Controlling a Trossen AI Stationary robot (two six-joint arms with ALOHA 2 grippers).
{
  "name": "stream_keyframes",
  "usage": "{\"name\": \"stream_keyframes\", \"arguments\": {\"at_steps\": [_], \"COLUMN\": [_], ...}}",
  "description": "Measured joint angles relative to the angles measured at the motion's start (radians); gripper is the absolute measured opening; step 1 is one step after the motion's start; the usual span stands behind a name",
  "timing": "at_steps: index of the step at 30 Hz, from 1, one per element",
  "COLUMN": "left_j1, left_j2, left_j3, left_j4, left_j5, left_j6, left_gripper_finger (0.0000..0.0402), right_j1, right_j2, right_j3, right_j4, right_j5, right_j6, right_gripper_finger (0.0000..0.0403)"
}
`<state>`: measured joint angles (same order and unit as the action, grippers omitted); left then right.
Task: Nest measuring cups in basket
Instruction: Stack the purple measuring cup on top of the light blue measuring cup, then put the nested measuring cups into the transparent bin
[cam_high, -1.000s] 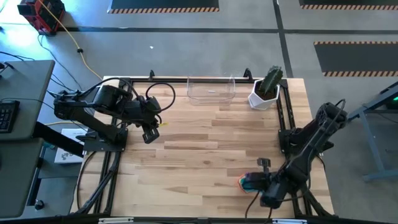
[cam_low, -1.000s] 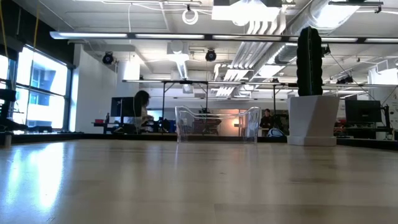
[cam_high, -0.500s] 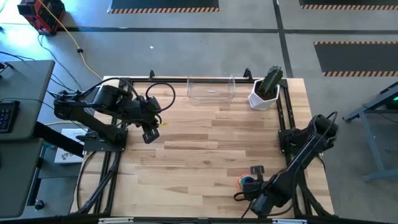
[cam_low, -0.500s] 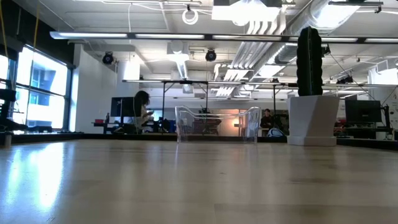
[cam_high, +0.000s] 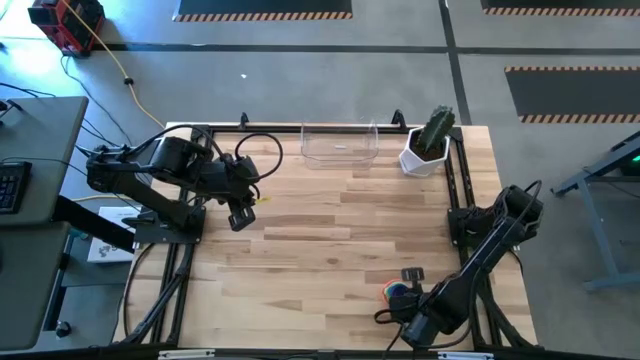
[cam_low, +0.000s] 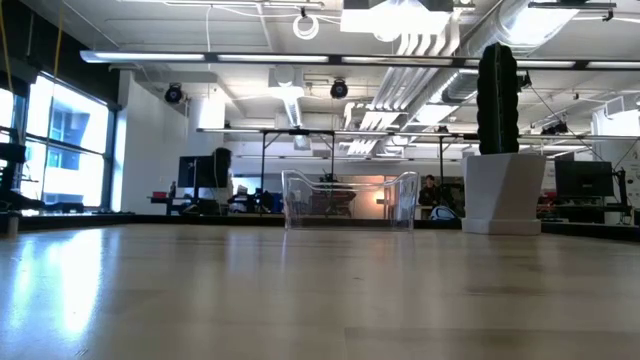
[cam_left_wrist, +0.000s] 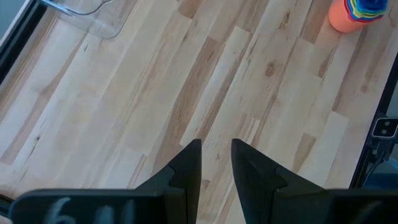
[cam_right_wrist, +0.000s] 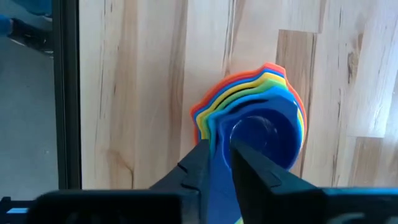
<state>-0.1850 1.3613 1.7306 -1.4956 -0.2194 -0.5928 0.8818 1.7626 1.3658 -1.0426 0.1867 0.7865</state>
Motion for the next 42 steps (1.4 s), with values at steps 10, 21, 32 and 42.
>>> {"name": "stream_keyframes", "arguments": {"at_steps": [10, 21, 32, 42], "left_j1": [0.000, -0.042, -0.107, -0.107], "left_j2": [0.000, -0.036, -0.323, -0.643], "left_j3": [0.000, 0.000, -0.343, -0.716], "left_j4": [0.000, 0.112, 0.429, 0.734], "left_j5": [0.013, 0.036, 0.005, -0.001], "left_j6": [-0.001, 0.083, 0.074, 0.183], "left_gripper_finger": [0.0078, 0.0078, 0.0078, 0.0078], "right_j1": [-0.005, -0.018, -0.151, -0.278], "right_j2": [-0.009, -0.122, -0.223, -0.286], "right_j3": [0.000, 0.000, 0.000, 0.000], "right_j4": [-0.002, -0.069, -0.068, -0.067], "right_j5": [0.017, 0.321, 0.462, 0.481], "right_j6": [0.060, 0.155, 0.061, -0.010], "right_gripper_finger": [0.0075, 0.0075, 0.0075, 0.0075]}}
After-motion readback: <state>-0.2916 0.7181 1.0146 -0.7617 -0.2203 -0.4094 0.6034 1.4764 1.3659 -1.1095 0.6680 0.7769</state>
